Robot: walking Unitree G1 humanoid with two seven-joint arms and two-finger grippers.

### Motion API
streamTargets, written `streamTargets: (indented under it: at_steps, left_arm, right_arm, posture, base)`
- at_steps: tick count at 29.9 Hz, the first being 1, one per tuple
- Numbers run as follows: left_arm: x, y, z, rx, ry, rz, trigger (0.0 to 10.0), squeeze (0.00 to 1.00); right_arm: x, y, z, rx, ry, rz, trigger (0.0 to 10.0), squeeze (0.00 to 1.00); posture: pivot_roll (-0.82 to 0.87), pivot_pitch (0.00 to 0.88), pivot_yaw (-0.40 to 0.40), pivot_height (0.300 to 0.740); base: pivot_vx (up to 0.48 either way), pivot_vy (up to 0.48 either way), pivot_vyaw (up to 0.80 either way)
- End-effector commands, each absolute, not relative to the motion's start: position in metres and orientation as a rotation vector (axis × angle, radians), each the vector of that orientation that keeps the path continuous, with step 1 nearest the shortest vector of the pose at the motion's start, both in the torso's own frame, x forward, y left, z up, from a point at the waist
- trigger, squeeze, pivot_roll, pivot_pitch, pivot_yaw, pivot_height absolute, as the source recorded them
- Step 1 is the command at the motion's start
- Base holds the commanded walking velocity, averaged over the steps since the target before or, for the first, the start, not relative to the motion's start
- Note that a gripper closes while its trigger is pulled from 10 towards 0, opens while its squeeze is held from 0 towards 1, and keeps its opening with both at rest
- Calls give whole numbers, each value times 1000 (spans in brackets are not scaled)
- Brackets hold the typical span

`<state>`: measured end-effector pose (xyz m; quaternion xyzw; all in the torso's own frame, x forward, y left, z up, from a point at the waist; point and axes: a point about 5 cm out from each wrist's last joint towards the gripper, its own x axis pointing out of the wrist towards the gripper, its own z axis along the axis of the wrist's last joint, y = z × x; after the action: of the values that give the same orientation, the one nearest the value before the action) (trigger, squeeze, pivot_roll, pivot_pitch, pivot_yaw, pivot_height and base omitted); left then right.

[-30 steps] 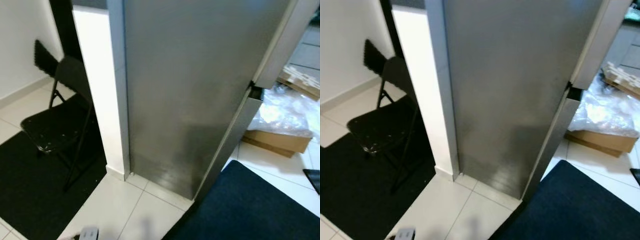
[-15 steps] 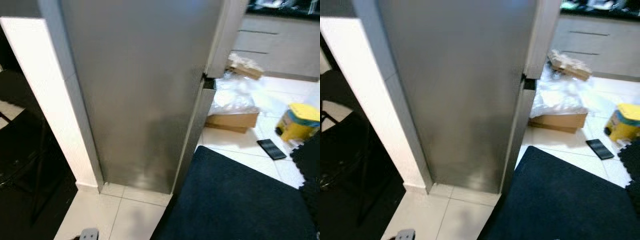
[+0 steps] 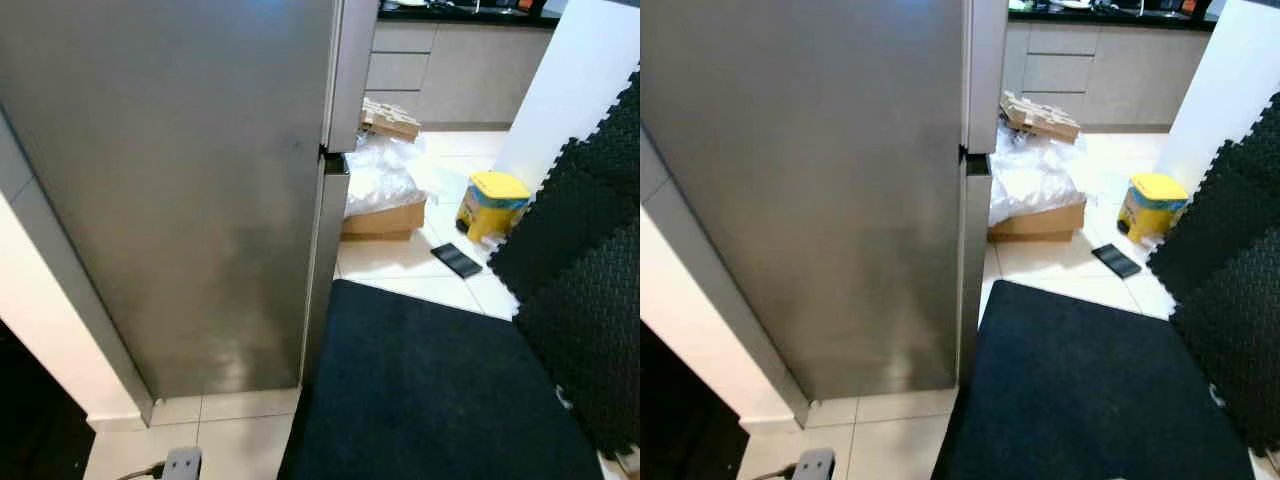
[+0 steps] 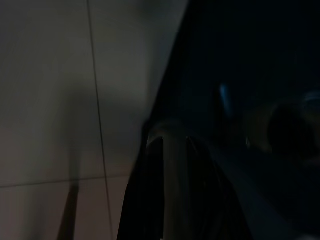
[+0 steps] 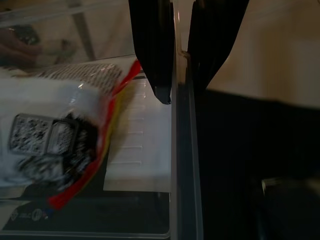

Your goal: Restocking fridge

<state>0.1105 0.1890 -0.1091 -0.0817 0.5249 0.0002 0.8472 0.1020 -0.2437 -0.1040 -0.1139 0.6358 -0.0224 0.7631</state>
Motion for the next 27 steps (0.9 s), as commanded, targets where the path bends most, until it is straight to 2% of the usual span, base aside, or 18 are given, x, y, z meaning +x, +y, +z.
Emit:
streamTargets:
  at_steps: [1, 8, 11, 27]
  left_arm:
    - [106, 188, -111, -169, 1132, -6, 10000, 0]
    - [106, 188, -111, -165, 1131, -7, 10000, 0]
    - [106, 188, -111, -162, 1131, -10, 10000, 0]
    - [105, 190, -111, -162, 1137, -1, 10000, 0]
  right_arm:
    - [100, -246, -104, -251, 1390, -59, 10000, 0]
    - [101, -246, -104, -247, 1380, -63, 10000, 0]
    - [102, -246, -104, -247, 1377, -61, 10000, 0]
    - [102, -245, -104, -252, 1374, -47, 10000, 0]
  posture:
    - [-33, 0, -28, 740]
    - [-33, 0, -32, 740]
    - [-33, 0, -32, 740]
    - [-33, 0, -31, 740]
  base:
    - [0, 0, -788]
    - [0, 0, -764]
    - [0, 0, 0]
    - [0, -459, 0]
